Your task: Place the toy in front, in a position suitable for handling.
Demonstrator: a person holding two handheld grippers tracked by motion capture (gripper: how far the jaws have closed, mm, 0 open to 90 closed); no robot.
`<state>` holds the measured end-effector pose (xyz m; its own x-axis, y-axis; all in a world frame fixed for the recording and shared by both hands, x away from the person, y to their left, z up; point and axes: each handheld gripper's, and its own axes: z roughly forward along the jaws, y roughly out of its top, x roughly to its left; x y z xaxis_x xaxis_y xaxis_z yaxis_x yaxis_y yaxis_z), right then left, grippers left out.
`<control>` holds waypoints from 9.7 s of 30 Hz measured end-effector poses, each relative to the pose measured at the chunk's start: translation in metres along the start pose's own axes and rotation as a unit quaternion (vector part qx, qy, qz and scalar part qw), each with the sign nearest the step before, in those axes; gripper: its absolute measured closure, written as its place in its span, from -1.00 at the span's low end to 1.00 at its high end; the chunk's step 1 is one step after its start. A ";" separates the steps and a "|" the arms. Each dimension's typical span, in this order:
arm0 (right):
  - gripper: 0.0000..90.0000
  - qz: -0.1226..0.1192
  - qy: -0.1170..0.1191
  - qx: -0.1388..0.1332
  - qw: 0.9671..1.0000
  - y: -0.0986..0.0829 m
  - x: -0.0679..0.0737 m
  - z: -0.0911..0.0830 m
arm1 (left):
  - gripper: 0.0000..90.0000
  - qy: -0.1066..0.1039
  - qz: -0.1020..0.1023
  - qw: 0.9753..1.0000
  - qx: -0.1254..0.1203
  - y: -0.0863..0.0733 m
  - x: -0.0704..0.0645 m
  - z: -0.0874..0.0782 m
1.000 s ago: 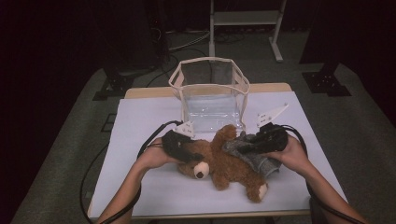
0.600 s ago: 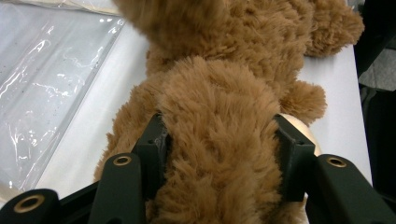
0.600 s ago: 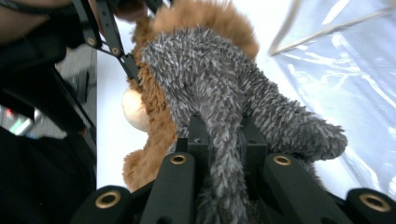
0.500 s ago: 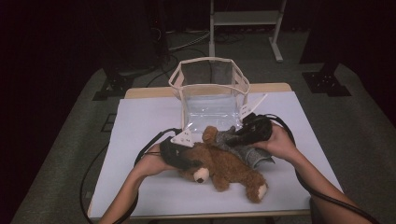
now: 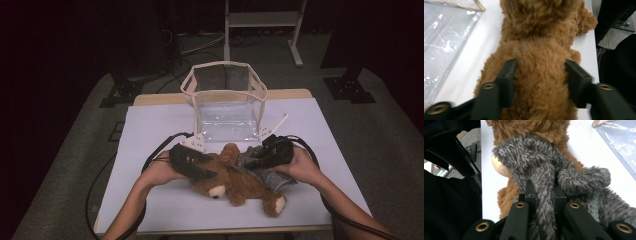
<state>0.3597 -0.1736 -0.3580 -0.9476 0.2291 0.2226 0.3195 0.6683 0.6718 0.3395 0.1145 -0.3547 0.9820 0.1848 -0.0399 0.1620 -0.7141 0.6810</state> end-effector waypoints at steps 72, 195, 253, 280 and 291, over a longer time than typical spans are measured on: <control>0.76 -0.034 0.000 0.029 0.999 0.043 0.015 -0.006 | 0.17 0.027 0.016 0.999 -0.045 -0.012 -0.021 0.005; 0.77 0.049 -0.001 -0.050 0.998 -0.002 -0.018 -0.029 | 0.21 0.067 0.013 0.998 0.010 0.023 0.012 0.019; 0.77 -0.038 -0.014 -0.014 0.999 0.012 0.032 -0.001 | -0.25 0.024 -0.006 0.999 -0.042 -0.029 -0.022 -0.002; 0.76 -0.044 -0.028 -0.010 0.999 0.017 0.037 0.003 | -0.18 0.031 -0.011 0.998 -0.050 -0.032 -0.019 0.000; 0.76 -0.005 -0.059 -0.029 0.998 -0.014 0.036 -0.042 | -0.16 0.034 -0.001 0.999 -0.038 -0.024 -0.020 0.003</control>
<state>0.3213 -0.2047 -0.3294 -0.9426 0.3062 0.1332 0.3055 0.6295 0.7145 0.3161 0.1254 -0.3725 0.9722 0.2339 0.0064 0.1542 -0.6612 0.7342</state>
